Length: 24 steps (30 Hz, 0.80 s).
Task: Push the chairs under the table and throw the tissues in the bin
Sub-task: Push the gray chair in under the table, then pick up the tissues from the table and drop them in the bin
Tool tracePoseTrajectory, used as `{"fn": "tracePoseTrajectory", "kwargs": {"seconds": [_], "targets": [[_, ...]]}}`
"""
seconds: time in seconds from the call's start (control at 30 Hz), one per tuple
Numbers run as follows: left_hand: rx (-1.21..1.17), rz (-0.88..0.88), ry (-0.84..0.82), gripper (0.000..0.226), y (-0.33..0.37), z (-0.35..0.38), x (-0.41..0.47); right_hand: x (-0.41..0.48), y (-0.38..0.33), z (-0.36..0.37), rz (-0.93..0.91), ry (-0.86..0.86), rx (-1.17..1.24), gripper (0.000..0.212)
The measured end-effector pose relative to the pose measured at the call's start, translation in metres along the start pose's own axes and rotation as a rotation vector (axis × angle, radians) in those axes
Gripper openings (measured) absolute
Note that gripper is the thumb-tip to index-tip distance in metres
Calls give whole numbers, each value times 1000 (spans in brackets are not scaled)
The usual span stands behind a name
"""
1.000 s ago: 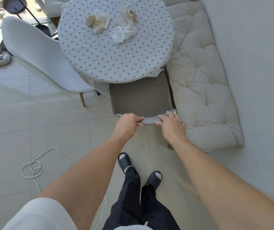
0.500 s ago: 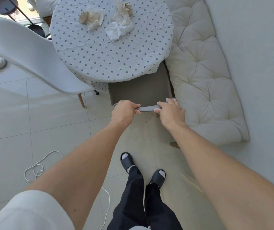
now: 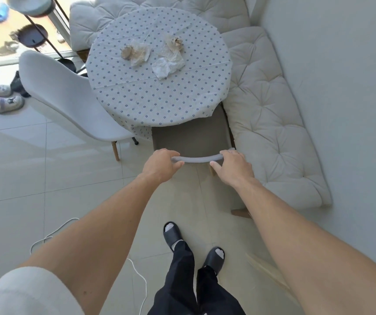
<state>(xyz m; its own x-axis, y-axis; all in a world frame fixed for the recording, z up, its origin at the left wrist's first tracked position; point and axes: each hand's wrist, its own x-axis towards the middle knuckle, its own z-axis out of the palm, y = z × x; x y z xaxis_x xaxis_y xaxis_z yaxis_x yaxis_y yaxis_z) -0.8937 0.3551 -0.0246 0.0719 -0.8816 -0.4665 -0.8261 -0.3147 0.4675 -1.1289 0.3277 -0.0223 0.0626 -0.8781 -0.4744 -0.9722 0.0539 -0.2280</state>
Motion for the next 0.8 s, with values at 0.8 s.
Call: {"fn": "tracePoseTrajectory", "kwargs": {"seconds": [0.8], "targets": [[-107,-317,505,72,-65,-161,-293,-155,-141,-136,-519,170,-46,69]]}}
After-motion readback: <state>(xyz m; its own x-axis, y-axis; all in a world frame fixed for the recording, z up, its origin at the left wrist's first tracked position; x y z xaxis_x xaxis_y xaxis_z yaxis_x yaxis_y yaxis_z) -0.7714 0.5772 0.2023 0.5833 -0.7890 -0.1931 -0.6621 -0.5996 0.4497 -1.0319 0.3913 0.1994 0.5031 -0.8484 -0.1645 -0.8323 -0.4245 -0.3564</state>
